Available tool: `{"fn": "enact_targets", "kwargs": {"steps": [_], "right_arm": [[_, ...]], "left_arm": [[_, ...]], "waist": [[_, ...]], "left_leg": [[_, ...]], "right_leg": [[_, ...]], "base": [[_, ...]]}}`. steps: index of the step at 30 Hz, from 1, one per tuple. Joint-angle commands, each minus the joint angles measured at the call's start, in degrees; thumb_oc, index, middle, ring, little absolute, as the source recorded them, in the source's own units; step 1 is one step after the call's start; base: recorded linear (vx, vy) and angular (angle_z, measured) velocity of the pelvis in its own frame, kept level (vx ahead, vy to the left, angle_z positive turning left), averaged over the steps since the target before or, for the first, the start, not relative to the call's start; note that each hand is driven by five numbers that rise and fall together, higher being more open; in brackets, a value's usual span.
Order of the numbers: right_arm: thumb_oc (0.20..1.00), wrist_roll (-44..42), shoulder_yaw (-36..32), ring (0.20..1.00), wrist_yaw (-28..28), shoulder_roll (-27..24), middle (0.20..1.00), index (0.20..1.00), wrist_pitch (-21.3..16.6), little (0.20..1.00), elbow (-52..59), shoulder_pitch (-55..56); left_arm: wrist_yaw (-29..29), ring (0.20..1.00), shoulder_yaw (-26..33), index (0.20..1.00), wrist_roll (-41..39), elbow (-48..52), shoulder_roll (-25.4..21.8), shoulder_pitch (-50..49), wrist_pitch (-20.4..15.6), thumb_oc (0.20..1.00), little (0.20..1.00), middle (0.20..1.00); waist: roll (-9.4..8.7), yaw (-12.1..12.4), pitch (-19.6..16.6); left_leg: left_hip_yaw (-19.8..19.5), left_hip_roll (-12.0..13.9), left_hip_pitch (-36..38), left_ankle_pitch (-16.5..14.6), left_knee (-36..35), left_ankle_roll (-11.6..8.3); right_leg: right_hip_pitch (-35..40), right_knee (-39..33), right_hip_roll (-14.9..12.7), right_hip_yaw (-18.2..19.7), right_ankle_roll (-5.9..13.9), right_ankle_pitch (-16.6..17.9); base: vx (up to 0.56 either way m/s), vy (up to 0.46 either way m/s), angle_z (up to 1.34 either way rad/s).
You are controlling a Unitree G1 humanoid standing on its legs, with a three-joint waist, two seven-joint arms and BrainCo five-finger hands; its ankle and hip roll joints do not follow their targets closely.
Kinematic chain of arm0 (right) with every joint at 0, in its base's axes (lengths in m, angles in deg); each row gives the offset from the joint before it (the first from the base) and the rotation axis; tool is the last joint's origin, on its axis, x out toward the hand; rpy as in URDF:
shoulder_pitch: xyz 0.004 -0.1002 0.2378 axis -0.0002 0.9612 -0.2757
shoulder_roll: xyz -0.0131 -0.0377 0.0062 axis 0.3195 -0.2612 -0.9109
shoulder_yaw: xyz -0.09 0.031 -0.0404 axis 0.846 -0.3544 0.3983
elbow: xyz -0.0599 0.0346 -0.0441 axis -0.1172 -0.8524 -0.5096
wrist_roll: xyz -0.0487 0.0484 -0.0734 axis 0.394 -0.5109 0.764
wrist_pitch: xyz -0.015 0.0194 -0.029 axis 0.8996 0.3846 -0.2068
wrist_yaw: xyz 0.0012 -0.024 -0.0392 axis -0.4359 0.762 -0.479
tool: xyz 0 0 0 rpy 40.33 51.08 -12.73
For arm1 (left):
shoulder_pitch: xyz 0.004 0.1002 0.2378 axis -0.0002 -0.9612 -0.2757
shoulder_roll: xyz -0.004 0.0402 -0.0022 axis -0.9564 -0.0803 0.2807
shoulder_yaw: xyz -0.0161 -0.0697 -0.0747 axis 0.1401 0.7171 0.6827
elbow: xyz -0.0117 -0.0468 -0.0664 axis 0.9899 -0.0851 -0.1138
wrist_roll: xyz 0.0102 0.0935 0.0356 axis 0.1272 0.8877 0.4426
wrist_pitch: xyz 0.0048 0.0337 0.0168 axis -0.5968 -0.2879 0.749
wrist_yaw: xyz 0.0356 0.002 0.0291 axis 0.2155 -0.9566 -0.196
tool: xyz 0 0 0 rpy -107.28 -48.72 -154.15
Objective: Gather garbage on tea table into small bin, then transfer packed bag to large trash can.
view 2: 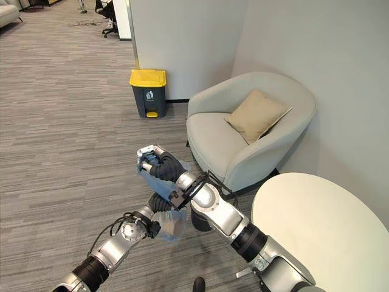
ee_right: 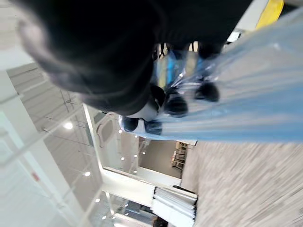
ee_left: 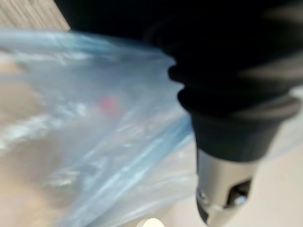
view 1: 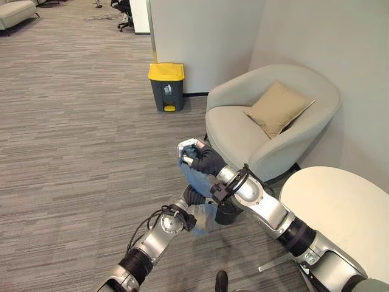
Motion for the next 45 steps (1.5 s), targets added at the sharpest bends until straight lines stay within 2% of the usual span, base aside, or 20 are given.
{"fn": "enact_targets", "kwargs": {"steps": [1, 9, 10, 11, 22, 26, 27, 28, 32, 35, 39, 45], "right_arm": [[0.2, -4.3, -1.9, 0.2, -0.3, 6.9, 0.2, 0.2, -5.5, 0.2, 5.2, -9.3], [0.2, -8.5, 1.9, 0.2, -1.7, 10.3, 0.2, 0.2, -6.1, 0.2, 5.6, -10.0], [0.2, -8.4, 2.1, 0.2, -1.7, 10.3, 0.2, 0.2, -6.1, 0.2, 5.5, -10.0], [0.2, -8.2, 2.1, 0.2, -1.7, 10.1, 0.2, 0.2, -6.3, 0.2, 5.5, -9.8], [0.2, -4.5, 0.5, 0.2, -2.7, 6.2, 0.2, 0.2, -5.6, 0.2, 6.6, -6.8], [0.2, 2.5, -0.8, 0.2, -3.2, 2.2, 0.2, 0.2, -4.4, 0.2, 6.1, -4.9], [0.485, 3.9, -1.0, 0.485, -3.3, 1.5, 0.485, 0.485, -4.4, 0.485, 5.9, -4.2], [1.0, 5.8, -1.5, 1.0, -3.0, 0.6, 1.0, 1.0, -4.3, 1.0, 5.8, -3.6], [1.0, 12.5, -3.3, 1.0, -1.8, -1.8, 1.0, 1.0, -4.4, 1.0, 5.9, -1.3], [1.0, 21.8, -5.7, 1.0, 0.7, -5.3, 1.0, 1.0, -5.4, 1.0, 7.7, -0.2], [1.0, 29.5, -9.1, 1.0, 3.7, -8.2, 1.0, 1.0, -6.1, 1.0, 9.6, 2.9], [1.0, 30.2, -14.7, 1.0, 4.1, -10.9, 1.0, 1.0, -5.5, 1.0, 9.4, 11.5]], "left_arm": [[1.7, 1.0, -2.7, 1.0, 2.2, -4.0, 1.7, 6.1, -1.6, 1.0, 1.0, 1.0], [6.2, 1.0, -2.1, 1.0, 0.7, -2.9, 3.1, 10.9, -2.1, 1.0, 1.0, 1.0], [6.6, 0.802, -2.0, 0.802, 0.8, -2.8, 3.2, 11.5, -2.2, 0.802, 0.802, 0.802], [7.4, 0.2, -1.6, 0.2, 1.0, -2.1, 2.8, 12.6, -2.5, 0.2, 0.2, 0.2], [7.2, 0.2, 2.3, 0.2, -2.5, 2.0, 0.9, 10.2, -3.9, 0.2, 0.2, 0.2], [6.4, 0.2, 5.2, 0.2, -4.5, 6.0, -0.7, 6.5, -5.0, 0.2, 0.2, 0.2], [6.4, 0.2, 5.9, 0.2, -5.2, 6.8, -0.8, 5.5, -5.4, 0.2, 0.2, 0.2], [6.6, 0.2, 6.8, 0.2, -6.1, 7.8, -0.9, 4.7, -5.6, 0.2, 0.2, 0.2], [6.9, 0.2, 8.9, 0.2, -6.9, 10.7, -1.5, 2.3, -6.1, 0.2, 0.2, 0.2], [7.3, 0.2, 11.2, 0.2, -6.0, 12.9, -2.7, -0.4, -6.5, 0.2, 0.2, 0.2], [7.9, 0.2, 13.7, 0.2, -4.8, 13.6, -3.8, -4.0, -6.5, 0.2, 0.2, 0.2], [6.9, 0.2, 18.6, 0.2, -4.9, 12.6, -5.0, -10.5, -5.8, 0.2, 0.2, 0.2]], "waist": [[-0.86, 0.5, 0.0], [-0.91, 0.6, -0.2], [-0.9, 0.6, -0.1], [-0.79, 0.4, -0.2], [-0.19, 0.0, -0.4], [-0.11, 0.0, -0.5], [-0.09, 0.1, -0.6], [-0.07, 0.1, -0.6], [0.07, 0.2, -0.7], [0.26, 0.3, -0.8], [0.57, 0.2, -0.9], [0.92, -0.2, -0.8]], "left_leg": [[-2.3, -0.7, -0.8, -4.4, 0.0, -0.72], [-2.6, -0.8, -0.7, -4.3, -0.1, -0.75], [-2.6, -0.8, -0.7, -4.3, -0.1, -0.75], [-2.6, -0.9, -0.6, -4.2, -0.1, -0.73], [-2.3, -0.9, -0.5, -4.2, -0.3, -0.74], [-2.4, -0.9, -0.4, -4.2, -0.4, -0.78], [-2.4, -0.9, -0.3, -4.2, -0.4, -0.8], [-2.5, -0.9, -0.2, -4.2, -0.4, -0.82], [-2.6, -0.9, -0.1, -4.2, -0.4, -0.8], [-2.8, -0.9, -0.1, -4.2, -0.4, -0.77], [-2.8, -0.8, 0.0, -4.2, -0.5, -0.73], [-2.8, -0.8, 0.1, -4.1, -0.5, -0.71]], "right_leg": [[4.2, 3.2, -2.0, 0.4, 5.15, -10.6], [4.5, 3.1, -2.3, 0.1, 5.04, -10.5], [4.5, 3.1, -2.3, 0.1, 5.07, -10.5], [4.5, 3.1, -2.3, 0.2, 5.11, -10.4], [4.6, 2.6, -2.4, 0.4, 5.29, -10.2], [4.8, 2.3, -2.4, 0.3, 5.31, -10.2], [4.9, 2.2, -2.4, 0.3, 5.29, -10.3], [5.1, 2.2, -2.4, 0.2, 5.3, -10.3], [5.4, 2.0, -2.5, 0.1, 5.36, -10.3], [5.6, 1.9, -2.5, 0.0, 5.48, -10.4], [5.8, 1.8, -2.6, -0.2, 5.6, -10.4], [5.9, 1.8, -2.6, -0.2, 5.62, -10.4]], "base": [[0.0, 0.0, 0.0], [0.0, 0.0, 0.0], [0.0, 0.0, 0.0], [0.0, 0.0, 0.0], [0.0, 0.0, 0.0], [0.0, -0.002, -0.01], [0.0, 0.0, 0.0], [0.0, 0.0, 0.0], [0.0, 0.0, 0.0], [0.0, 0.0, 0.0], [0.0, 0.0, 0.0], [0.0, 0.0, 0.0]]}}
